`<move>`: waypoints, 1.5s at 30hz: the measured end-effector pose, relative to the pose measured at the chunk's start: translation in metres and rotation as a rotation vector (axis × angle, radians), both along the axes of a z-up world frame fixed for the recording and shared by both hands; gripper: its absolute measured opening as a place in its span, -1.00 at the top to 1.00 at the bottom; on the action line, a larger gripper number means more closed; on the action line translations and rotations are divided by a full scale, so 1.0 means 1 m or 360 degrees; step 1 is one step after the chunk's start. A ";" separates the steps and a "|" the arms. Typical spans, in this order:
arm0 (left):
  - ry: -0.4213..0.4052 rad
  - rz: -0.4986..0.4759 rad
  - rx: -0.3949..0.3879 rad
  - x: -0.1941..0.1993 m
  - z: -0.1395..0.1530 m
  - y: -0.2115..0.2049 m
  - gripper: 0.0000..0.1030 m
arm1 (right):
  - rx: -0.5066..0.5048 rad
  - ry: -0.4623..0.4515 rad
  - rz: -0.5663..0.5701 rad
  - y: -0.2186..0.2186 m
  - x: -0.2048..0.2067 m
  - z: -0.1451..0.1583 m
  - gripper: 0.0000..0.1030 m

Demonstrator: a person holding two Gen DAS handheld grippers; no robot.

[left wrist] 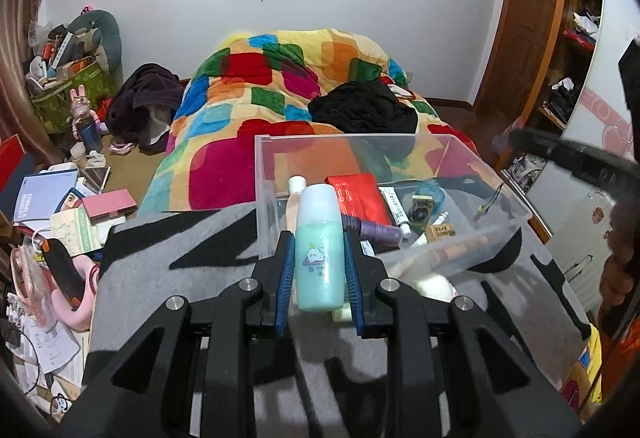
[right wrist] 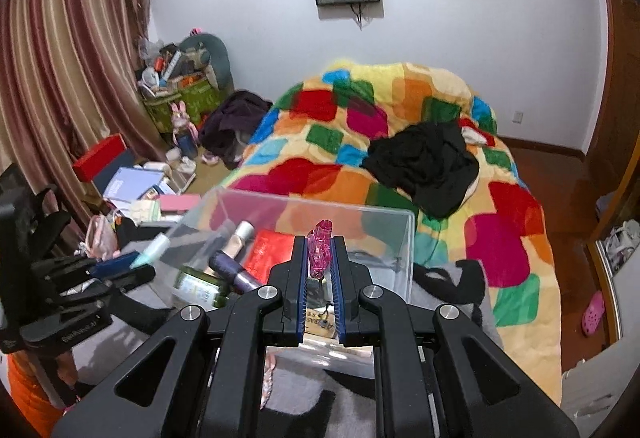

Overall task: Organize objects
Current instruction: 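Release mint-green bottle into bin with left tool while right drops pink keychain inside, then grasp blue Max box with left tool while right grasps braided rope toy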

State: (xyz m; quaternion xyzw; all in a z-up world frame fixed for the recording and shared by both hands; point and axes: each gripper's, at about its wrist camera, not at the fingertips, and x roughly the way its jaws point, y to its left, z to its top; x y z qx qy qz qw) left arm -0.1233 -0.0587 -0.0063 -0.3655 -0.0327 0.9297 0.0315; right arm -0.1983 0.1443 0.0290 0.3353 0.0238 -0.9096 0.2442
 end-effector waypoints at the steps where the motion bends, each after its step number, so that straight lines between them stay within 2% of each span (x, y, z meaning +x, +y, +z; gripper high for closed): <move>1: -0.0010 0.0000 -0.0003 -0.004 -0.001 0.001 0.54 | 0.0015 -0.0029 -0.0002 -0.001 -0.005 -0.006 0.81; 9: -0.0088 0.0019 0.0023 -0.022 -0.010 -0.001 0.54 | 0.0084 -0.0232 0.0012 -0.007 -0.026 -0.052 0.81; 16: -0.0086 0.0002 0.0012 -0.019 -0.009 0.006 0.46 | 0.0099 -0.0320 0.0062 -0.008 -0.029 -0.066 0.81; 19: -0.0060 -0.0009 0.0004 -0.013 -0.005 0.010 0.27 | 0.0085 -0.0340 0.0074 -0.007 -0.028 -0.065 0.72; 21: -0.0036 -0.0018 -0.0002 -0.007 -0.002 0.014 0.06 | 0.0069 -0.0337 0.0090 -0.004 -0.024 -0.063 0.50; 30: 0.0006 -0.0073 -0.0078 0.017 0.001 0.027 -0.36 | 0.0039 -0.0225 0.0174 -0.005 0.011 -0.041 0.18; 36: -0.0109 -0.0098 -0.0056 0.029 -0.021 0.030 -0.40 | 0.0075 -0.0222 0.0275 -0.014 0.042 -0.049 0.14; 45: -0.0280 -0.0123 -0.0074 0.055 -0.056 0.034 -0.40 | 0.0183 -0.0400 0.0339 -0.033 0.062 -0.105 0.10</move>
